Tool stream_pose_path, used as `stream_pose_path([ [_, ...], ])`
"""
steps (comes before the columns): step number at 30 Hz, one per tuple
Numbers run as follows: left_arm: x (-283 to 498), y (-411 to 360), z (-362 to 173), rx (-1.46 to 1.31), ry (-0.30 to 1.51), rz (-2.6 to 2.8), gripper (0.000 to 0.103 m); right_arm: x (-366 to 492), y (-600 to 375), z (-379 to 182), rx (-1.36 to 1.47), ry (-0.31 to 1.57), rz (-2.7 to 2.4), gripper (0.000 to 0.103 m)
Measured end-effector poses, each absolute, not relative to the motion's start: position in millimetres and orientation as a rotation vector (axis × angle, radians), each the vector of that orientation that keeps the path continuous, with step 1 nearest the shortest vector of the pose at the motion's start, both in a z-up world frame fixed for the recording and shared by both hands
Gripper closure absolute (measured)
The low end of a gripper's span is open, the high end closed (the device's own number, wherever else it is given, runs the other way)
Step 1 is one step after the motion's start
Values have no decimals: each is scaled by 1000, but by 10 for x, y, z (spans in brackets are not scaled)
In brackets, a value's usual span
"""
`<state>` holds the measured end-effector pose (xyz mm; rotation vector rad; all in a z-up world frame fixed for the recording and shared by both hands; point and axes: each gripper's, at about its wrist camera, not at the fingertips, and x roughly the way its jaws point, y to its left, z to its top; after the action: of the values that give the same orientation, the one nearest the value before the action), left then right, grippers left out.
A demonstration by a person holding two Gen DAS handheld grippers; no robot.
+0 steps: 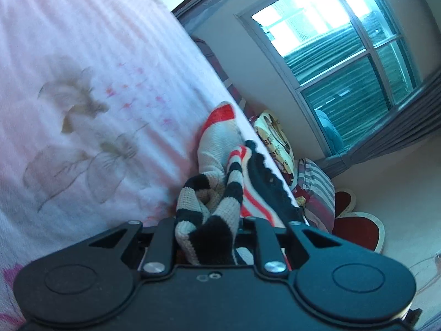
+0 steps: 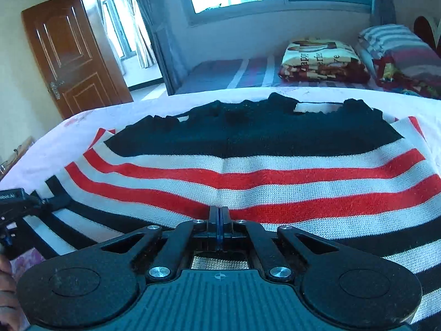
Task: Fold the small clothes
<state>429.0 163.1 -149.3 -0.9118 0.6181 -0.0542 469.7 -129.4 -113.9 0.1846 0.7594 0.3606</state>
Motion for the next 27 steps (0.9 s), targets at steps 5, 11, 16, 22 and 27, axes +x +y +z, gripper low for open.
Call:
stream_pose_path([
  [5,4413,1379,-987,-815,579,-133,87,4690,-1363,-1184,237,744,364,103],
  [11,4723,341,-288,-626,572,-334,87,4655,-1697,-1099,438,735,329,103],
  [16,4866,-978,-344,-337,681,-450,87,4268,-3036,-944,786,596,124,103],
  [22,4757,-2158,-1011,-21,835,-543,47,3838,-4045,-675,859,529,4,22],
  [27,4429,-1603,-580,-120,705,-610,43,3770,-4126,-509,881,539,103,23],
])
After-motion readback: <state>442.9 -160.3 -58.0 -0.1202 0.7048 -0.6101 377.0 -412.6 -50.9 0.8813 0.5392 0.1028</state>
